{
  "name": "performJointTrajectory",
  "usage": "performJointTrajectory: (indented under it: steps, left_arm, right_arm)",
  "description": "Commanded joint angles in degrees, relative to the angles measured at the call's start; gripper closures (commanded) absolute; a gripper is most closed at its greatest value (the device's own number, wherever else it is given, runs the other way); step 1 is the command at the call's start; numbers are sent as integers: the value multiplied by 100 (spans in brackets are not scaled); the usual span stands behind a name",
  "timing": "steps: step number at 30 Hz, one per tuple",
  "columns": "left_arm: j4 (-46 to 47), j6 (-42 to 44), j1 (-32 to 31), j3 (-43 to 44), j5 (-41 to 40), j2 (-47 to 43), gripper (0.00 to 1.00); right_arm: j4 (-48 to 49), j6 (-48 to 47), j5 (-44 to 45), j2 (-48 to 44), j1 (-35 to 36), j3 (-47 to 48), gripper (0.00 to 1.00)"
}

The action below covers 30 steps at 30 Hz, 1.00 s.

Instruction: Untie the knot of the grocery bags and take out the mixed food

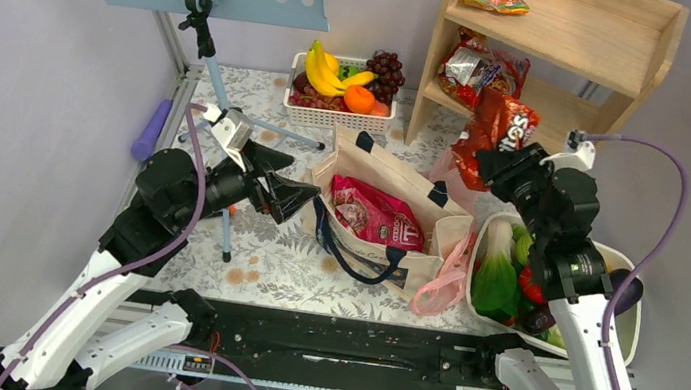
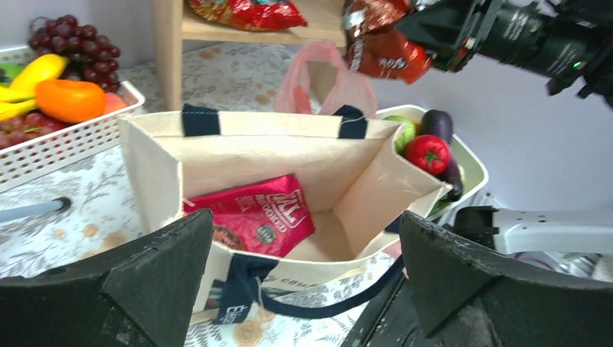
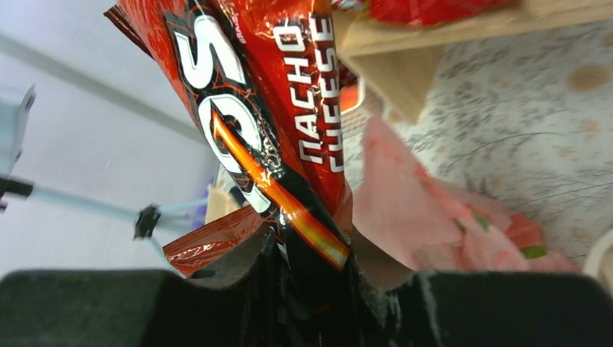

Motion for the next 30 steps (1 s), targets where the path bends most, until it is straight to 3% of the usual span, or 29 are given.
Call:
performJointTrajectory:
  steps: [1,8,17,30]
  left_arm:
    - [-319,613,45,-40,-698,-153,1]
    - [-376,1081,45,-478,-1417,-398,1]
    - [-425,1316,58,-878,-1850,-479,1]
    - [-437,1474,54,-1100,-2246,-711,1]
  right_arm:
    - [222,96,707,45,-475,161,100]
    - [144,-292,1229,741,-1027,516,100]
    - [-89,-1244,2534,1737,-1076,1408,100]
    - [1285,-2658,3620,2826,-1131,1437,100]
